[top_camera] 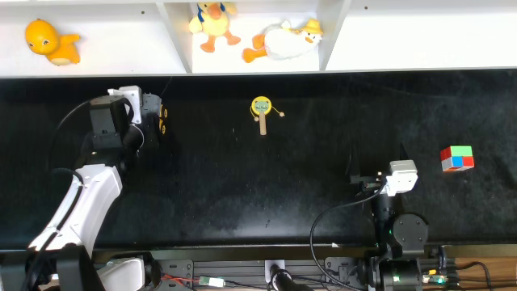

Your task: Store Toys

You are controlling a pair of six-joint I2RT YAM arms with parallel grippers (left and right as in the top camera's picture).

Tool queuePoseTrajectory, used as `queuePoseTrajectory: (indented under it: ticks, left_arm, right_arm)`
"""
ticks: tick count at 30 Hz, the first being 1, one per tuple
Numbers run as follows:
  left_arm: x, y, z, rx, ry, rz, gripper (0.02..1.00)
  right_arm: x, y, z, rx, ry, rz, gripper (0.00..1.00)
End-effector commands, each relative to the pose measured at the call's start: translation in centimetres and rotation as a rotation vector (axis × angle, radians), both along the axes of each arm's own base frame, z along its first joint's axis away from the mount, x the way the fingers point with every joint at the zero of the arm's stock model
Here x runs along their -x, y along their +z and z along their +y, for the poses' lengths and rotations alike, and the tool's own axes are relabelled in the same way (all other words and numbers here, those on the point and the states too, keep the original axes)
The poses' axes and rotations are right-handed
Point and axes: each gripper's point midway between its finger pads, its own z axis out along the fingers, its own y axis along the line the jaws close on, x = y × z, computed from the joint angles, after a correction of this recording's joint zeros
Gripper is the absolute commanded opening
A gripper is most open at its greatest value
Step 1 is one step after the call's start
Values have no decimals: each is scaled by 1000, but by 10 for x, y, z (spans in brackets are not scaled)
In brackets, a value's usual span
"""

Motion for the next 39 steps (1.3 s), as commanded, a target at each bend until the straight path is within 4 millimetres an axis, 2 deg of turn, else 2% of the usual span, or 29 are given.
queuePoseTrajectory:
  ticks: [1,3,9,15,22,27,32,35,39]
  left_arm:
    - [0,-1,0,-8,-3,2,496]
    - [1,-2,-1,-5,-6,7,457]
    - [4,-3,-7,22,-28,21,421]
    - [18,2,-9,20,-45,48,375]
    - [40,20,-11,17,-50,59,343]
    - [46,39,-12,23,-55,60,325]
    - [35,66,-13,13,-83,45,310]
    - [20,84,-13,-1,-97,17,312]
    - [0,99,-11,-12,-108,6,323]
  right_arm:
    - [0,-5,2,3,10,5,993]
    - [0,-5,2,3,10,5,996]
    - [0,-5,2,3,10,5,996]
    - [0,-5,2,3,10,5,996]
    - [0,-5,2,3,10,5,996]
    - [0,-5,2,3,10,5,993]
    - [0,-4,2,3,10,4,996]
    - [0,-5,2,3,10,5,996]
    - [0,-5,2,3,10,5,993]
